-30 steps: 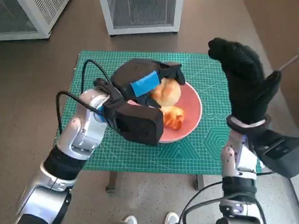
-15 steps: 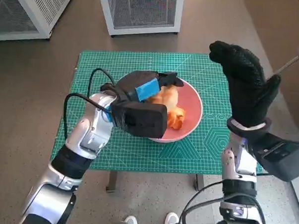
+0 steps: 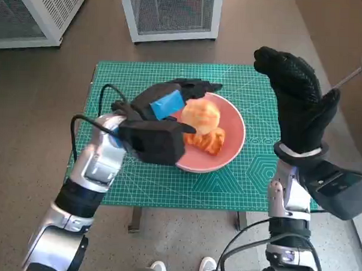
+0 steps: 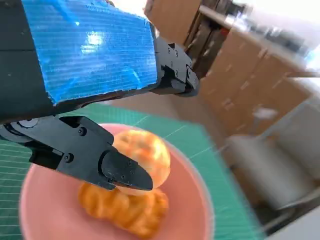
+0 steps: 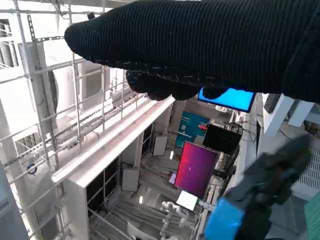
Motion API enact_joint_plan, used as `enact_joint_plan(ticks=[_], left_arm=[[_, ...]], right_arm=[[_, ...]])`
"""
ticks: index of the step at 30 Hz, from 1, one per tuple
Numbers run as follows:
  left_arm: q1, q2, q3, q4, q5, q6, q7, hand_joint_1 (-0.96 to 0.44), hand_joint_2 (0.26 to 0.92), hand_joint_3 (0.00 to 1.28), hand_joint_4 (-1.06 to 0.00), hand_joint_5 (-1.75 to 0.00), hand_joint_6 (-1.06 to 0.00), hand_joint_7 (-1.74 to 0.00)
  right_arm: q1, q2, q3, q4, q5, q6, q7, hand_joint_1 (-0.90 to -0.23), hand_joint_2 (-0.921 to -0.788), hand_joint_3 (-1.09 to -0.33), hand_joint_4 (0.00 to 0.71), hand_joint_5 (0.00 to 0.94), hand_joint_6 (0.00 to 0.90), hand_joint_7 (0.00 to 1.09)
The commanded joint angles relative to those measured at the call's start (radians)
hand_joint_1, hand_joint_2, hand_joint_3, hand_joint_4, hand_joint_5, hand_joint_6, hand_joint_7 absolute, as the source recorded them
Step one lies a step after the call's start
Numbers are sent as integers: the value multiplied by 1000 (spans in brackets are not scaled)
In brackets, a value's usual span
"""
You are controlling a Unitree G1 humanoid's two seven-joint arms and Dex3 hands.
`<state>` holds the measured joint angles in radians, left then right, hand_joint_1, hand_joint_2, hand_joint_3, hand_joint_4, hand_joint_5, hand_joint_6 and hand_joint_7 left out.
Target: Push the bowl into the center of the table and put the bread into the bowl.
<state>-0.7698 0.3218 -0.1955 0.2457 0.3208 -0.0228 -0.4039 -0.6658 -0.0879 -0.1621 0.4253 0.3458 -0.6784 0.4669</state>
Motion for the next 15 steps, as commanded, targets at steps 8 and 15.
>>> enact_joint_plan(ticks=[8, 15], left_arm=[[66, -48, 205, -36, -331, -162, 6, -436, 921, 114, -185, -16, -289, -107], [101, -120, 262, -131, -448, -199, 57, -458, 920, 264, -188, -15, -102, -464]], right_arm=[[0, 2, 19, -19, -17, 38, -21, -508, -921, -491, 273, 0, 85, 512], [-7, -2, 32, -46, -30, 54, -33, -513, -921, -493, 274, 1, 74, 512]])
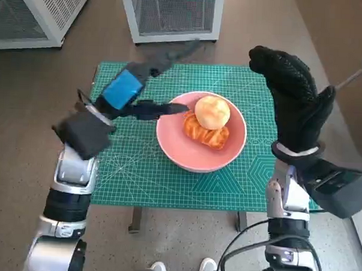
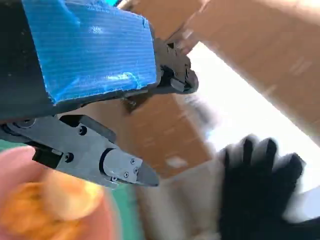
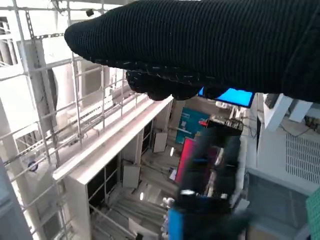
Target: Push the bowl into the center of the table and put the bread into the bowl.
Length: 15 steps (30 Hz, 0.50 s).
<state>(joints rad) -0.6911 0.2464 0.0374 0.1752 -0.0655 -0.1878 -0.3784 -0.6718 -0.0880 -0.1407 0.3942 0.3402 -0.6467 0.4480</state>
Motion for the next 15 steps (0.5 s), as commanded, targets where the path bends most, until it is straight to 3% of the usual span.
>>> enact_joint_plan(ticks=[1, 5, 15], left_arm=[[30, -57, 36, -70, -76, -40, 41, -464, 920, 289, -187, -15, -65, -533], [48, -87, 55, -75, -121, -70, 54, -519, 921, 348, -187, -16, -13, -613], [62, -91, 64, -45, -155, -155, 20, -576, 921, 366, -153, -7, 1, -532]], right_arm=[[-4, -3, 12, -19, -27, 26, -16, -517, -921, -493, 274, 1, 73, 513], [-12, -8, 14, -31, -41, 37, -25, -531, -921, -489, 274, 1, 73, 518], [-24, -31, 18, -40, -70, 46, -39, -535, -921, -513, 268, 0, 58, 528]])
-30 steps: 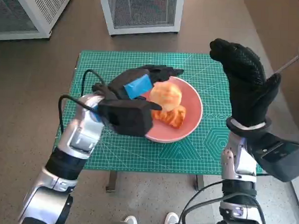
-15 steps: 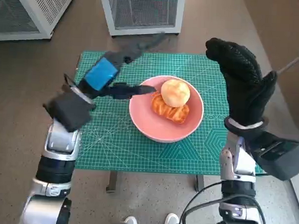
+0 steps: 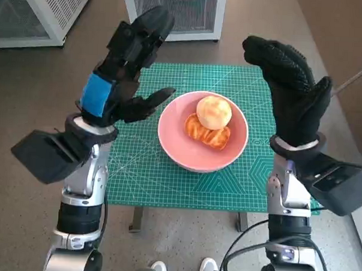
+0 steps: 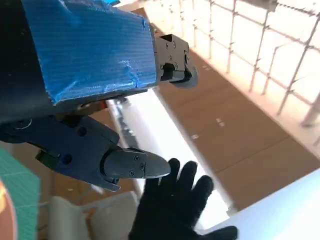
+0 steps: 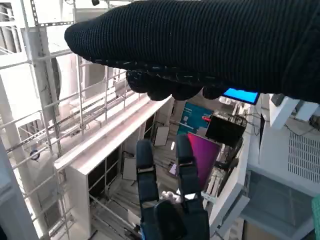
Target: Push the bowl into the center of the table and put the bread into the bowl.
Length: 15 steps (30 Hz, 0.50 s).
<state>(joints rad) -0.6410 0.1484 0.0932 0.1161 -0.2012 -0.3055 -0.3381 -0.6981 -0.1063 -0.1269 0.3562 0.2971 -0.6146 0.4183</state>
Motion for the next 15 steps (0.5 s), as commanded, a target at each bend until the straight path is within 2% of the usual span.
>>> enact_joint_plan(ticks=[1, 6, 15], left_arm=[[13, 9, 8, 16, -21, -41, -24, -586, 921, 378, -139, -5, 1, -512], [12, 14, 14, 35, -27, -63, -39, -606, 921, 417, -117, -1, 1, -480], [14, 10, 14, 61, -20, -122, -40, -600, 921, 453, -115, -1, 1, -471]], right_arm=[[2, -15, 5, -3, -28, 14, -10, -533, -921, -517, 264, 0, 55, 529], [0, -24, 6, -7, -44, 14, -17, -524, -921, -530, 256, 0, 49, 534], [-6, -42, 6, -6, -53, 12, -20, -513, -921, -548, 235, 0, 39, 541]])
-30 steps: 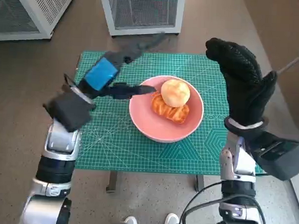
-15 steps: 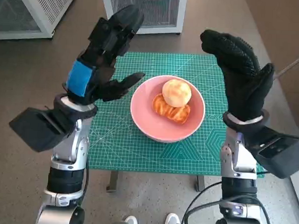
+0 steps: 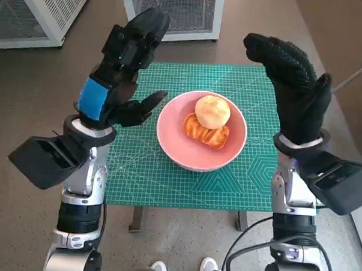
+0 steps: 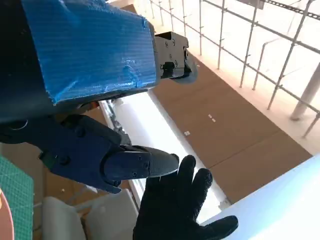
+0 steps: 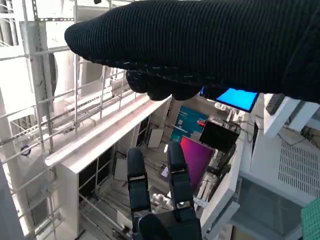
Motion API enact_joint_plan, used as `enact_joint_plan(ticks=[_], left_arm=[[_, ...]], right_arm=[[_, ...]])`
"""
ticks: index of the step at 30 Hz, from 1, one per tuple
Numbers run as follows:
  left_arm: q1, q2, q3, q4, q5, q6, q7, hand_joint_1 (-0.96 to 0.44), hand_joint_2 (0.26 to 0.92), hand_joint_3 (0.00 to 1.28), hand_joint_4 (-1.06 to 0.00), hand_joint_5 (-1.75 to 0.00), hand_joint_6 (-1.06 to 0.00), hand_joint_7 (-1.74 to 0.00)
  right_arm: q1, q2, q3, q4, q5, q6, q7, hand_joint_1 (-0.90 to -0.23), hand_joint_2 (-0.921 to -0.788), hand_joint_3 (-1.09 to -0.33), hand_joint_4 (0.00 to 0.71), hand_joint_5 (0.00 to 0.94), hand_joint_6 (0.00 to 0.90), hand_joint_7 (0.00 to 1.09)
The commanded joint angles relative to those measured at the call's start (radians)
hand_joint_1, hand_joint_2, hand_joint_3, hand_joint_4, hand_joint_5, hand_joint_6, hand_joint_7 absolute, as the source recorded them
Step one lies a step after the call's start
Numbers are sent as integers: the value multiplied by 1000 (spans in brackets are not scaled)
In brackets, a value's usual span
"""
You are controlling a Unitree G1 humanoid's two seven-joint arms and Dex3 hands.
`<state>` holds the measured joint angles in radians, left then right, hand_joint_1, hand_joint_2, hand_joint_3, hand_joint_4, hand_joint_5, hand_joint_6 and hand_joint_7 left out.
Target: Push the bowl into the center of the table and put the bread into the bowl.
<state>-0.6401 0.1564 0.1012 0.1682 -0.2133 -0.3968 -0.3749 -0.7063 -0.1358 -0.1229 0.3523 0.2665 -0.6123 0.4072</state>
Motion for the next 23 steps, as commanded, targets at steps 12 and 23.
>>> enact_joint_plan(ticks=[12, 23], left_arm=[[23, 6, 4, 19, -14, -61, -16, -609, 921, 455, -105, 0, 1, -454], [45, 13, 15, 4, -50, -61, -41, -604, 921, 449, -89, -1, 1, -416]], right_arm=[[-6, -23, 9, -1, -48, 10, -24, -531, -921, -552, 231, 0, 33, 556], [6, -29, 15, -31, -72, 15, -39, -542, -921, -555, 238, 4, 24, 569]])
